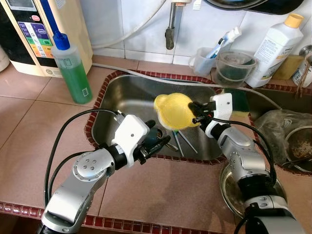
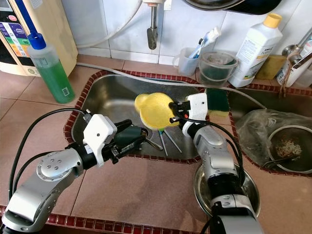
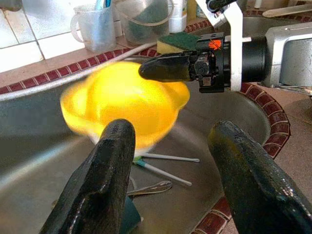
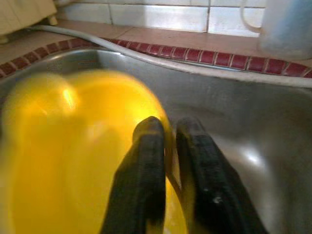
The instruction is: Kitchen organization
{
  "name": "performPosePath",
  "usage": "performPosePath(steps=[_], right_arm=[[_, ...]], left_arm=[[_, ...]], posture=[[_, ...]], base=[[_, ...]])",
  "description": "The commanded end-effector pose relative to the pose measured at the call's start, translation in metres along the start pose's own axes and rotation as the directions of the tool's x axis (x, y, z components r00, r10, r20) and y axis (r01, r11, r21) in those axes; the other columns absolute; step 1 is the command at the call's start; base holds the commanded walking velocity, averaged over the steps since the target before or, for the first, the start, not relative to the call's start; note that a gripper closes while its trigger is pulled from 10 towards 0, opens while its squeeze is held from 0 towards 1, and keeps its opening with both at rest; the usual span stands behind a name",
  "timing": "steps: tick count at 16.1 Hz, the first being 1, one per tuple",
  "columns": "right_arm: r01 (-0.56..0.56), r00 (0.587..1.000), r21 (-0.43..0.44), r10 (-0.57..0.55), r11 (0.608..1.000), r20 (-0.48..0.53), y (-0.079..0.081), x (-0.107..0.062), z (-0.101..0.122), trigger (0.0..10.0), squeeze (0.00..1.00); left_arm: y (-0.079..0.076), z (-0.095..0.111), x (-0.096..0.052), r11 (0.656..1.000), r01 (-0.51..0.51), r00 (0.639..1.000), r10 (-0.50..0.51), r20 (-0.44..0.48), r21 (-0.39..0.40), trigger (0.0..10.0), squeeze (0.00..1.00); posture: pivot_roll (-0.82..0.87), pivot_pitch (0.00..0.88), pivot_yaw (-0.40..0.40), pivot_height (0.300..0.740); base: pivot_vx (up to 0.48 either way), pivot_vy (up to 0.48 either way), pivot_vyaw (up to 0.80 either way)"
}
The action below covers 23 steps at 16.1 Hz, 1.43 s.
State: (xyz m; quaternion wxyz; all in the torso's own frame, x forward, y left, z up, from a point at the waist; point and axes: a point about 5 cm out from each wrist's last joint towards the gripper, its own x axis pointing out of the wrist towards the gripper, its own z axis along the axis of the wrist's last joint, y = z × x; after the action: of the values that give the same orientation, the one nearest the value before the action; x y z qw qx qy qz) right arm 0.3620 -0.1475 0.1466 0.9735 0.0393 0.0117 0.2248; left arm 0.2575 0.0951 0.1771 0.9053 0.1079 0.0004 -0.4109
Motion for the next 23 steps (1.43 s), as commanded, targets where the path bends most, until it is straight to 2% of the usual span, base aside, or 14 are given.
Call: performPosePath(steps=[1, 5, 8, 11, 13, 14, 18, 19, 21, 22, 23], right_arm=[[-0.002, 1.000, 0.004, 0.002, 1.000, 0.021, -0.003, 0.001, 0.004, 10.0, 1.00], [-0.014, 0.999, 0.015, 0.014, 1.000, 0.043, -0.004, 0.001, 0.008, 10.0, 1.00], [-0.018, 0.994, 0.025, 0.015, 1.000, 0.107, -0.003, 0.002, 0.017, 10.0, 1.00], [0.018, 0.972, 0.044, -0.028, 0.999, 0.232, -0.003, 0.000, 0.037, 10.0, 1.00], [0.029, 0.963, 0.053, -0.042, 0.998, 0.267, -0.002, -0.002, 0.043, 10.0, 1.00], [0.033, 0.955, 0.054, -0.048, 0.998, 0.293, -0.001, -0.003, 0.047, 10.0, 1.00], [0.070, 0.932, 0.082, -0.094, 0.994, 0.351, 0.004, -0.010, 0.053, 10.0, 1.00], [0.099, 0.923, 0.094, -0.127, 0.991, 0.363, 0.005, -0.012, 0.053, 10.0, 1.00], [0.124, 0.918, 0.094, -0.150, 0.988, 0.368, 0.006, -0.014, 0.053, 10.0, 1.00], [0.137, 0.917, 0.097, -0.163, 0.986, 0.363, 0.007, -0.016, 0.052, 10.0, 0.68], [0.146, 0.919, 0.095, -0.170, 0.985, 0.354, 0.007, -0.018, 0.050, 10.0, 0.00]], left_arm=[[-0.002, 0.003, 0.000, 1.000, 0.004, 1.000, -0.004, 0.007, 0.006, 10.0, 0.00], [-0.003, 0.005, 0.001, 1.000, 0.007, 1.000, -0.007, 0.014, 0.007, 10.0, 0.00], [0.000, 0.006, 0.001, 1.000, -0.014, 1.000, 0.014, 0.021, 0.021, 10.0, 0.00], [0.011, 0.002, 0.001, 0.996, -0.089, 0.996, 0.089, 0.033, 0.006, 10.0, 0.00], [0.019, -0.003, 0.001, 0.988, -0.155, 0.988, 0.154, 0.025, 0.020, 10.0, 0.00], [0.024, -0.008, 0.000, 0.984, -0.180, 0.984, 0.180, 0.011, 0.003, 10.0, 0.00], [0.038, -0.019, -0.003, 0.963, -0.268, 0.963, 0.268, 0.006, -0.035, 10.0, 0.00], [0.046, -0.020, -0.004, 0.946, -0.322, 0.946, 0.323, 0.020, -0.042, 10.0, 0.00], [0.051, -0.020, -0.005, 0.933, -0.357, 0.933, 0.359, 0.034, -0.042, 10.0, 0.00], [0.056, -0.019, -0.007, 0.919, -0.389, 0.919, 0.392, 0.045, -0.068, 10.0, 0.00], [0.059, -0.020, -0.009, 0.910, -0.406, 0.910, 0.411, 0.050, -0.081, 10.0, 0.00]], posture=[[0.06, 0.172, -0.051, 0.740], [0.05, 0.169, -0.051, 0.740], [0.05, 0.163, -0.052, 0.740], [0.05, 0.142, -0.055, 0.740], [0.05, 0.129, -0.055, 0.740], [0.05, 0.120, -0.055, 0.740], [0.05, 0.072, -0.060, 0.740], [0.05, 0.055, -0.066, 0.740], [0.05, 0.046, -0.070, 0.740], [0.05, 0.037, -0.074, 0.740], [0.05, 0.031, -0.078, 0.740]], base=[[0.000, 0.000, 0.00], [0.000, 0.000, 0.00], [0.000, 0.000, 0.00], [0.000, 0.000, 0.00], [0.000, 0.000, 0.00], [0.000, 0.000, 0.00], [0.000, 0.000, 0.00], [0.000, 0.000, 0.00], [0.000, 0.000, 0.00], [0.000, 0.000, 0.00], [0.000, 0.000, 0.00]])
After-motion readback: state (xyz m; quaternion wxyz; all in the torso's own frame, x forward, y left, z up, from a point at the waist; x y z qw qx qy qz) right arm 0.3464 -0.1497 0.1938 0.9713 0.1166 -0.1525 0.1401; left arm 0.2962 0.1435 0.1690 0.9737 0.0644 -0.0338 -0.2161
